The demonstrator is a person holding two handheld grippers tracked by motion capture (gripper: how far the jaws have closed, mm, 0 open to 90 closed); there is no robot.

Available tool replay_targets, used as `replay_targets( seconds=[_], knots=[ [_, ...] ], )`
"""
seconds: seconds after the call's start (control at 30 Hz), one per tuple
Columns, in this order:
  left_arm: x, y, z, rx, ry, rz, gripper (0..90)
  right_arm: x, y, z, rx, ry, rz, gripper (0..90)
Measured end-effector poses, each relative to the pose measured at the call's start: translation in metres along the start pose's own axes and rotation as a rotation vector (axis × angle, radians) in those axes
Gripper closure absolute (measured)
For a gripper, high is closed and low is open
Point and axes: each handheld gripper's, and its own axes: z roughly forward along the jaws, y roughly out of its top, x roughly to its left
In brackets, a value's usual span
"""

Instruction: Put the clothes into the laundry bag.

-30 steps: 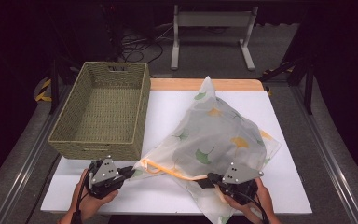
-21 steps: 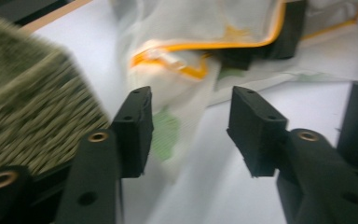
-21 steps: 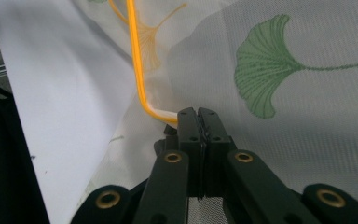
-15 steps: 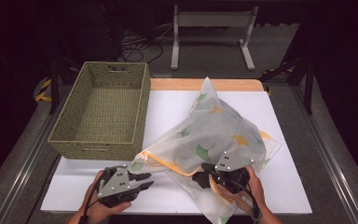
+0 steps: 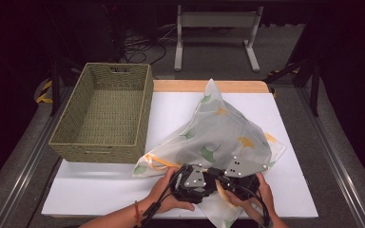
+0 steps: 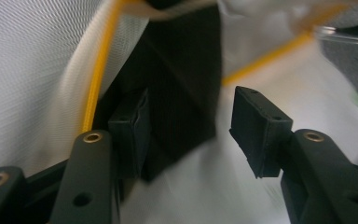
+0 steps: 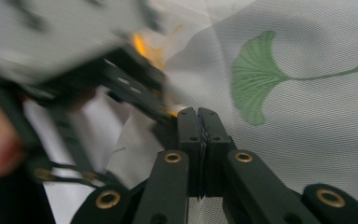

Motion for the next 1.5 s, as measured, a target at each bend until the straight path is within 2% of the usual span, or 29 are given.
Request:
replay_targets(
  seconds=[0.1,0.17,0.23,0.27,0.3,0.33,0.37,0.4,0.43,0.47,0.5,0.53,0.57,0.6,0.63,0.67,0.7,0.73,0.8,0.9,1.0,1.03,1.07,1.1,1.2,1.27,1.43,1.5],
  knots=[
    [0.002,0.005,0.015,0.024,0.03,0.018,49.4,0.003,-0.002,-0.002,0.009,0.013,0.0,89.5],
    [0.004,0.008,0.019,0.046,0.07,0.07,59.3,0.004,-0.004,-0.003,0.016,0.02,-0.001,89.5],
    [0.008,0.009,0.02,0.043,0.096,0.092,70.6,0.004,-0.007,-0.004,0.026,0.033,0.009,89.5],
    [0.008,0.009,0.02,0.043,0.096,0.092,79.3,0.004,-0.007,-0.004,0.026,0.033,0.009,89.5],
    [0.011,0.009,0.021,0.049,0.095,0.112,79.3,0.004,-0.008,-0.004,0.028,0.037,0.008,89.5],
    [0.015,0.009,0.021,0.049,0.114,0.111,85.4,0.005,-0.01,-0.006,0.036,0.04,0.014,89.5],
    [0.015,0.009,0.021,0.049,0.114,0.111,85.9,0.005,-0.011,-0.007,0.037,0.04,0.014,89.5],
    [0.018,0.008,0.02,0.042,0.158,0.092,86.2,0.005,-0.012,-0.009,0.038,0.041,0.016,89.5],
    [0.018,0.008,0.02,0.042,0.158,0.092,86.3,0.005,-0.012,-0.009,0.038,0.041,0.016,89.5],
    [0.023,0.005,0.016,0.016,0.195,0.042,86.4,0.005,-0.015,-0.012,0.04,0.046,0.027,89.5],
    [0.023,0.005,0.016,0.016,0.195,0.042,86.4,0.005,-0.015,-0.012,0.04,0.046,0.027,89.5],
    [0.027,0.004,0.014,0.002,0.221,0.033,86.4,0.004,-0.017,-0.015,0.039,0.056,0.033,89.6],
    [0.03,0.003,0.012,-0.009,0.25,0.008,86.5,0.003,-0.018,-0.016,0.04,0.064,0.041,89.6],
    [0.036,0.001,0.011,-0.018,0.262,-0.01,86.4,0.003,-0.02,-0.017,0.042,0.073,0.047,89.5],
    [0.04,-0.001,0.01,-0.023,0.271,-0.047,86.4,0.003,-0.021,-0.017,0.047,0.084,0.053,89.6],
    [0.048,-0.006,0.008,-0.043,0.304,-0.095,86.4,0.003,-0.022,-0.016,0.055,0.09,0.054,89.6],
    [0.048,-0.006,0.008,-0.043,0.304,-0.095,86.5,0.003,-0.022,-0.016,0.055,0.09,0.054,89.6],
    [0.051,-0.007,0.007,-0.047,0.323,-0.111,86.4,0.005,-0.025,-0.013,0.079,0.096,0.045,89.6],
    [0.057,-0.011,0.005,-0.069,0.363,-0.154,86.3,0.006,-0.026,-0.011,0.088,0.101,0.042,89.6],
    [0.063,-0.015,0.002,-0.104,0.355,-0.206,84.8,0.008,-0.027,-0.007,0.113,0.088,0.02,89.5],
    [0.063,-0.016,-0.004,-0.134,0.305,-0.204,81.1,0.008,-0.027,-0.005,0.116,0.077,0.017,89.5],
    [0.063,-0.016,-0.009,-0.147,0.28,-0.197,78.4,0.008,-0.027,-0.004,0.113,0.071,0.015,89.5],
    [0.062,-0.016,-0.012,-0.158,0.266,-0.185,71.8,0.008,-0.027,-0.004,0.11,0.066,0.016,89.5],
    [0.06,-0.014,-0.017,-0.157,0.283,-0.165,68.9,0.008,-0.027,-0.004,0.105,0.064,0.019,89.5],
    [0.056,-0.011,-0.035,-0.167,0.242,-0.143,59.3,0.008,-0.026,-0.005,0.081,0.054,0.025,89.5],
    [0.051,-0.013,-0.046,-0.163,0.185,-0.128,54.9,0.007,-0.025,-0.007,0.072,0.046,0.026,89.5],
    [0.039,-0.022,-0.055,-0.103,0.122,-0.094,52.1,0.006,-0.023,-0.01,0.055,0.035,0.034,89.5],
    [0.035,-0.025,-0.053,-0.08,0.098,-0.095,52.2,0.005,-0.023,-0.01,0.054,0.037,0.037,89.5]
  ],
)
